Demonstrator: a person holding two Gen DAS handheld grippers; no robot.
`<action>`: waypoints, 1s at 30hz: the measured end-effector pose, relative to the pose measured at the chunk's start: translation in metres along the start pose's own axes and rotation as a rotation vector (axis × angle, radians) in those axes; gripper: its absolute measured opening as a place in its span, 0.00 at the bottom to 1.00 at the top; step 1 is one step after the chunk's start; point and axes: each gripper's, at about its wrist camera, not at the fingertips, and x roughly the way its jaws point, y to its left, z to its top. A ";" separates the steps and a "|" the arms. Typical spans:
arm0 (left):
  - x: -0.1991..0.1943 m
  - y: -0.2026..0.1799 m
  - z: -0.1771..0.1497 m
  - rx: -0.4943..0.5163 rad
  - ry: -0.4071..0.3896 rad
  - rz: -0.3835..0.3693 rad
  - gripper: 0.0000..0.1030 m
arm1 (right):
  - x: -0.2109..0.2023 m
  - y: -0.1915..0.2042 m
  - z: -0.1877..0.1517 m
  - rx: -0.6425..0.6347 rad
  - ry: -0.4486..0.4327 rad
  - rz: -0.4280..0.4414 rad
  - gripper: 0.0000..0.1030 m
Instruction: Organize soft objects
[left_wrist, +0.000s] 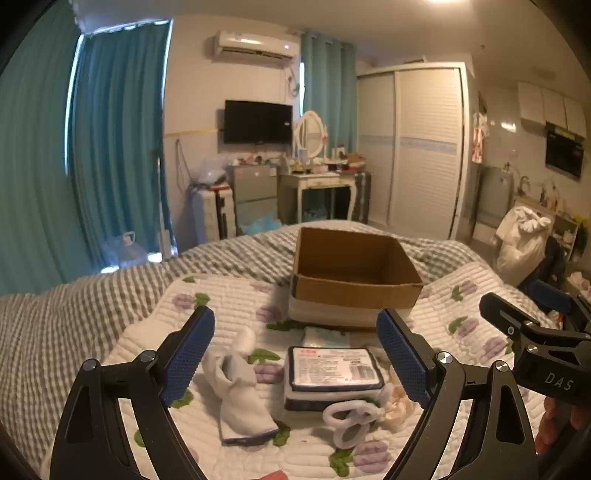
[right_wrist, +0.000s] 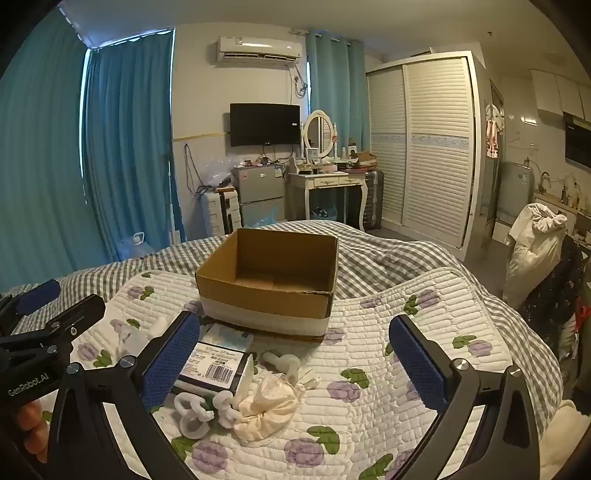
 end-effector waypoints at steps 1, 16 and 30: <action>0.000 0.000 0.000 -0.003 0.002 0.000 0.88 | 0.000 0.000 0.000 -0.002 0.004 -0.002 1.00; 0.005 -0.003 -0.004 0.008 -0.004 -0.001 0.88 | 0.002 0.001 0.000 0.000 0.011 -0.001 1.00; 0.001 -0.002 -0.004 0.011 -0.007 0.005 0.88 | 0.003 0.001 -0.001 0.000 0.014 -0.001 1.00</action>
